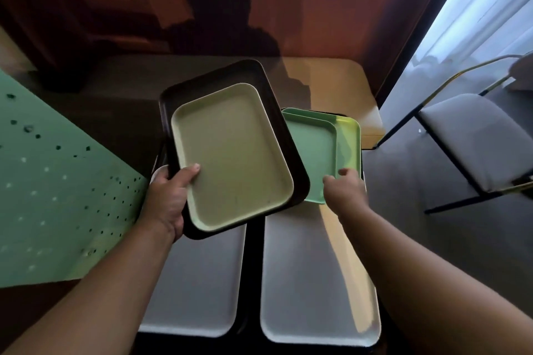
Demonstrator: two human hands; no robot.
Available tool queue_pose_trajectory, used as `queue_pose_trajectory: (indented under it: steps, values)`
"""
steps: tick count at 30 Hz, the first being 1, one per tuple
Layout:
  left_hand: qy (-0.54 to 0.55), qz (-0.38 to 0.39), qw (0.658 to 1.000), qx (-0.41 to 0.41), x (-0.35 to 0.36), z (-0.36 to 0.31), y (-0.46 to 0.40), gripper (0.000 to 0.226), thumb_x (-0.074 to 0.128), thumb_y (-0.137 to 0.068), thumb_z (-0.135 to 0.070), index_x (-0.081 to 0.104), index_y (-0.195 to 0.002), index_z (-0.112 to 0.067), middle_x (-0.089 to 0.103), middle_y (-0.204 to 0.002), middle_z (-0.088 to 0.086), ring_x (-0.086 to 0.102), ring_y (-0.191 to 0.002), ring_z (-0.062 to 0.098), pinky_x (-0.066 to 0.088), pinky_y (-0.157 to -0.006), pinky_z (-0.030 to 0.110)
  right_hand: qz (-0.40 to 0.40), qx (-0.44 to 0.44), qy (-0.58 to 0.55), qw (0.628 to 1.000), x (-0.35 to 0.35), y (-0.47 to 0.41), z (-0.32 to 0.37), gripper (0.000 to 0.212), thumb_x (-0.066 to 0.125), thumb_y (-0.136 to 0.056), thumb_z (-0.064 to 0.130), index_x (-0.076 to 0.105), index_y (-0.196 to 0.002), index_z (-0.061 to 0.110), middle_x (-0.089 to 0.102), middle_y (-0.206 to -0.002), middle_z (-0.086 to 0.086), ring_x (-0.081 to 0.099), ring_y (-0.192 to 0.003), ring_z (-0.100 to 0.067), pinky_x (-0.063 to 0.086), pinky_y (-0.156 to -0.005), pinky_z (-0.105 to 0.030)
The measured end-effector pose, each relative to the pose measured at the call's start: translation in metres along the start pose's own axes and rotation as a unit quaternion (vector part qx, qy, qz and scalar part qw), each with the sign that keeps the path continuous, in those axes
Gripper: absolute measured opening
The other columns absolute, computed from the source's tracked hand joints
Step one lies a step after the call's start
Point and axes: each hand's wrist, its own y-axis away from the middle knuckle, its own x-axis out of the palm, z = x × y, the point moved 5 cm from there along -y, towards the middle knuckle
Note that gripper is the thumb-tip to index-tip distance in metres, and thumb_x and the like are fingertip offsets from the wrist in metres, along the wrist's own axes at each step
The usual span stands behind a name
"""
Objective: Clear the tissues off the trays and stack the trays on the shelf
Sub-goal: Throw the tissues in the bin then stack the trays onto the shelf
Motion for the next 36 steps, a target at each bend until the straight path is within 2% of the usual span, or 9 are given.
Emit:
queue_pose_trajectory:
  steps: [4,9,13,16,22,26,30,32,36]
  values:
    - [-0.005,-0.004,1.000,-0.002,0.004,0.004,-0.002,0.032,0.069,-0.090,-0.015,0.060,-0.120,-0.009,0.072,-0.107,0.018,0.070,-0.084,0.032,0.060,-0.077,0.049,-0.010,-0.003,0.156,0.988,0.003,-0.021,0.012,0.042,0.054,-0.093,0.028,0.057,-0.130,0.008,0.060,-0.129,-0.019,0.054,-0.122,-0.041,0.050,-0.098,-0.045]
    - [-0.020,0.008,1.000,0.005,0.011,-0.001,-0.001,0.009,0.068,-0.091,-0.015,0.067,-0.099,-0.017,0.073,-0.102,0.015,0.070,-0.081,0.029,0.059,-0.078,0.046,0.034,-0.012,0.197,0.980,0.007,-0.026,0.013,0.028,0.049,-0.091,0.016,0.062,-0.113,0.005,0.066,-0.114,-0.020,0.061,-0.107,-0.042,0.053,-0.084,-0.041]
    - [-0.011,0.021,1.000,0.015,0.015,-0.017,0.005,0.007,0.064,-0.095,-0.018,0.069,-0.100,-0.018,0.075,-0.101,0.012,0.071,-0.084,0.030,0.059,-0.076,0.043,0.028,-0.054,-0.011,0.998,-0.005,-0.015,0.021,0.020,0.043,-0.102,0.021,0.053,-0.116,0.011,0.057,-0.106,-0.012,0.056,-0.095,-0.032,0.050,-0.083,-0.039]
    - [-0.031,0.037,0.998,0.027,0.014,-0.031,0.010,0.008,0.063,-0.096,-0.020,0.068,-0.103,-0.017,0.075,-0.098,0.010,0.072,-0.081,0.027,0.058,-0.068,0.038,0.019,-0.100,-0.169,0.980,-0.030,-0.001,0.033,0.022,0.041,-0.104,0.034,0.055,-0.110,0.017,0.065,-0.103,-0.011,0.065,-0.095,-0.034,0.057,-0.088,-0.057]
    - [-0.112,0.109,0.984,0.080,0.010,-0.062,0.024,0.021,0.063,-0.097,-0.024,0.069,-0.113,-0.011,0.077,-0.097,0.005,0.075,-0.078,0.017,0.059,-0.060,0.030,0.031,-0.217,-0.161,0.962,-0.098,0.028,0.075,0.020,0.051,-0.107,0.031,0.070,-0.107,0.025,0.074,-0.100,-0.005,0.072,-0.098,-0.030,0.061,-0.085,-0.042]
    - [-0.156,0.159,0.972,0.080,0.008,-0.062,0.039,0.019,0.064,-0.097,-0.029,0.071,-0.109,-0.016,0.079,-0.099,0.007,0.074,-0.092,0.029,0.059,-0.078,0.041,0.108,-0.198,-0.161,0.961,-0.115,0.052,0.087,0.026,0.055,-0.105,0.033,0.075,-0.091,0.024,0.075,-0.093,-0.004,0.070,-0.092,-0.023,0.059,-0.081,-0.038]
    - [-0.224,0.161,0.954,0.116,0.001,-0.057,0.055,0.035,0.067,-0.089,-0.044,0.071,-0.115,-0.021,0.079,-0.101,0.001,0.075,-0.095,0.025,0.060,-0.087,0.047,0.141,-0.183,-0.184,0.955,-0.115,0.069,0.075,0.033,0.059,-0.103,0.036,0.079,-0.082,0.022,0.078,-0.084,-0.003,0.072,-0.090,-0.025,0.059,-0.085,-0.040]
    - [-0.273,0.150,0.937,0.158,-0.004,-0.060,0.062,0.021,0.065,-0.093,-0.042,0.071,-0.107,-0.027,0.077,-0.098,-0.005,0.074,-0.093,0.021,0.059,-0.088,0.044,0.141,-0.174,-0.188,0.956,-0.114,0.073,0.064,0.030,0.058,-0.103,0.038,0.079,-0.090,0.021,0.080,-0.087,-0.003,0.075,-0.093,-0.027,0.060,-0.088,-0.042]
    - [-0.362,0.150,0.895,0.211,-0.011,-0.068,0.074,0.039,0.061,-0.096,-0.044,0.063,-0.131,-0.026,0.072,-0.109,-0.004,0.069,-0.099,0.021,0.054,-0.088,0.037,0.162,-0.156,-0.161,0.961,-0.120,0.080,0.045,0.032,0.056,-0.103,0.041,0.076,-0.110,0.016,0.081,-0.097,-0.009,0.076,-0.096,-0.029,0.058,-0.093,-0.047]
